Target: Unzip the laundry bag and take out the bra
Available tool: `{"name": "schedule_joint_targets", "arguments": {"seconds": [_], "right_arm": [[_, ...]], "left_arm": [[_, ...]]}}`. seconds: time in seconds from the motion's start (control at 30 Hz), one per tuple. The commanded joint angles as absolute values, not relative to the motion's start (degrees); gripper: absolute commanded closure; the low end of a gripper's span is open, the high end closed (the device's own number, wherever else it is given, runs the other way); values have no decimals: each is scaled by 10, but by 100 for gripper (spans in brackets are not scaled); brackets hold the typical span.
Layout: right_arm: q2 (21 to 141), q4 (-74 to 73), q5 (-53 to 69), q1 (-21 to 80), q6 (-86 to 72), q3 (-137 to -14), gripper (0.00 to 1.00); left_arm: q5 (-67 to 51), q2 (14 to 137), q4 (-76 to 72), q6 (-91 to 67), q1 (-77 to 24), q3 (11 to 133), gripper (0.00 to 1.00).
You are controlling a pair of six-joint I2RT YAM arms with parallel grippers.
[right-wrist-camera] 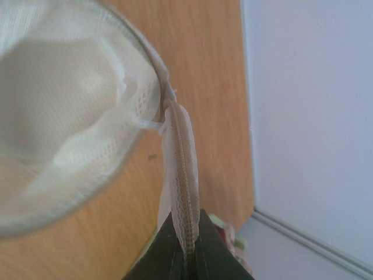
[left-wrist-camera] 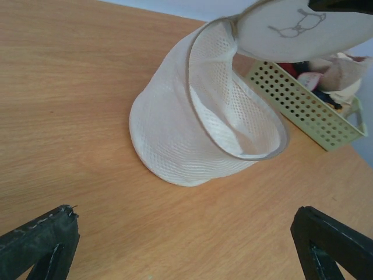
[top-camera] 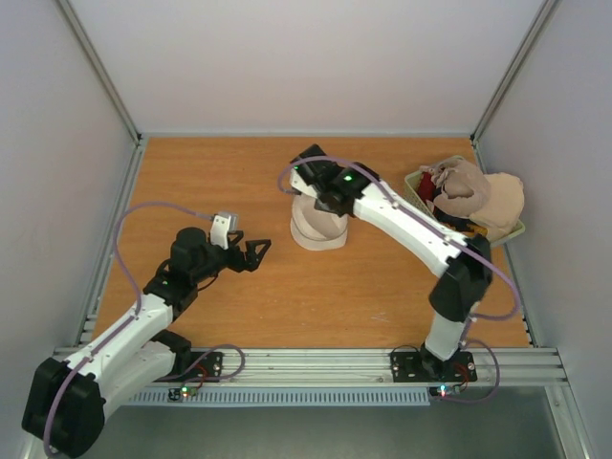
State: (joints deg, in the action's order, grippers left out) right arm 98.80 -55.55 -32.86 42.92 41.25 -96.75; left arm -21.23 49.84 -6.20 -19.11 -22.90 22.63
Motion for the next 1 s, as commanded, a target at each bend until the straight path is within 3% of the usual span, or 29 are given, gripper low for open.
{"name": "schedule_joint_targets", "arguments": {"seconds": [0.0, 0.3, 0.57, 0.63, 0.97], "right_arm": [[1086, -591, -376, 459, 307, -1074, 99], [1254, -694, -411, 477, 114, -1238, 99], [1320, -701, -434, 518, 36, -1292, 94], [1336, -699, -427, 525, 12, -1296, 87], [1361, -643, -272, 538, -41, -1287, 68]], "left_arm": [[-153, 495, -54, -176, -228, 217, 1], [-163, 515, -57, -173, -228, 205, 1], [-158, 514, -61, -172, -228, 204, 1], [-155, 512, -61, -171, -228, 204, 1], [-149, 505, -67, -161, -225, 201, 1]]}}
